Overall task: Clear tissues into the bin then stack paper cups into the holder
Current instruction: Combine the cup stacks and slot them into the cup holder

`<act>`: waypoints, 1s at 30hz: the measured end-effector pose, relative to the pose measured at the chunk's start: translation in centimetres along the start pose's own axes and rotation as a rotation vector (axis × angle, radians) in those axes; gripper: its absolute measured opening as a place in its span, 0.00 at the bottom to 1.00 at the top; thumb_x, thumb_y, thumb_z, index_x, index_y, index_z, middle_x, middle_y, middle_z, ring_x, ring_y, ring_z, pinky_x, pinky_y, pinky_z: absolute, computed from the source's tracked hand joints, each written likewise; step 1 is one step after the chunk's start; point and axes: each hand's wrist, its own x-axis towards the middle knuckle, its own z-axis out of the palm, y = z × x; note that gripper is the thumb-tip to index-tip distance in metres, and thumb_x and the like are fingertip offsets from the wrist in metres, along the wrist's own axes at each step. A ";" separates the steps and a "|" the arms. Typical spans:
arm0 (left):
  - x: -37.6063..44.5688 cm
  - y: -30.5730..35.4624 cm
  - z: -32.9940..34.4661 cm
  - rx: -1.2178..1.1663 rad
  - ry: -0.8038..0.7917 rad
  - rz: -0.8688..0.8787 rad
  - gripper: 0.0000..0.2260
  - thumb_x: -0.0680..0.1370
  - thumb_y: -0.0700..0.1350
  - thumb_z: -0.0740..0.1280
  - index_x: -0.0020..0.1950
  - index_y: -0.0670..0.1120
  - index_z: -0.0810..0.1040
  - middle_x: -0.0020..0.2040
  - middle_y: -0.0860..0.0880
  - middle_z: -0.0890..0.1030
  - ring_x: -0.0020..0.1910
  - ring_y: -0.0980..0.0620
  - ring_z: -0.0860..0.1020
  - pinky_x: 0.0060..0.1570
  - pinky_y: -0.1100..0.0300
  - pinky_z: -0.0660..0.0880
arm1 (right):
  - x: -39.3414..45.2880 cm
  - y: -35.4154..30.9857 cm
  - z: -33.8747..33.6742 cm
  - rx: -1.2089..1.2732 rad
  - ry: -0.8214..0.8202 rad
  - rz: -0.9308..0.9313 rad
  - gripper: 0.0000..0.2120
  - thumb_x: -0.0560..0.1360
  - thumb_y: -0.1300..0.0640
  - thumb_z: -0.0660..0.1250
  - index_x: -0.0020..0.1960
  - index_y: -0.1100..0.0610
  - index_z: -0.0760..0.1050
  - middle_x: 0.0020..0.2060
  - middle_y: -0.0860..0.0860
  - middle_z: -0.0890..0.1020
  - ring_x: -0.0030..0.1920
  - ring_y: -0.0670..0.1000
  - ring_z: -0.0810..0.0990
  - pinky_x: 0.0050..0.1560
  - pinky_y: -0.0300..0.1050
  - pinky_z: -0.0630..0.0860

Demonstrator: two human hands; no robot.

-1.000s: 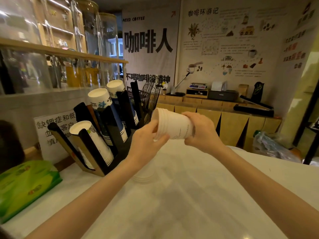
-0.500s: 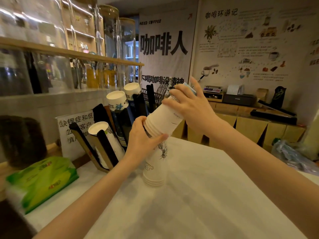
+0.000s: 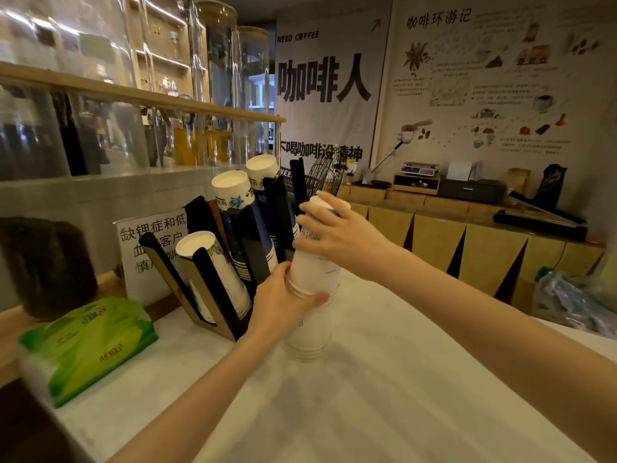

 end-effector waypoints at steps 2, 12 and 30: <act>-0.5 -0.9 0.3 0.024 -0.024 -0.046 0.35 0.63 0.58 0.74 0.65 0.48 0.65 0.59 0.47 0.78 0.55 0.49 0.76 0.50 0.57 0.74 | 0.0 -0.9 0.3 -0.005 -0.015 -0.039 0.27 0.62 0.58 0.76 0.59 0.48 0.73 0.61 0.54 0.77 0.67 0.58 0.70 0.70 0.59 0.61; -2.5 -4.0 1.9 0.099 -0.111 -0.155 0.39 0.65 0.57 0.73 0.69 0.45 0.61 0.65 0.44 0.73 0.63 0.46 0.71 0.60 0.51 0.73 | -0.8 -4.6 1.6 0.047 -0.128 -0.202 0.31 0.69 0.65 0.69 0.69 0.53 0.63 0.70 0.57 0.67 0.74 0.59 0.57 0.73 0.59 0.46; -1.9 -5.4 1.2 -0.075 -0.268 -0.281 0.45 0.63 0.52 0.76 0.72 0.51 0.53 0.72 0.46 0.64 0.68 0.46 0.66 0.63 0.53 0.67 | -5.3 -7.9 5.4 1.888 -0.406 0.851 0.52 0.62 0.59 0.78 0.74 0.50 0.48 0.73 0.55 0.61 0.69 0.56 0.66 0.65 0.52 0.68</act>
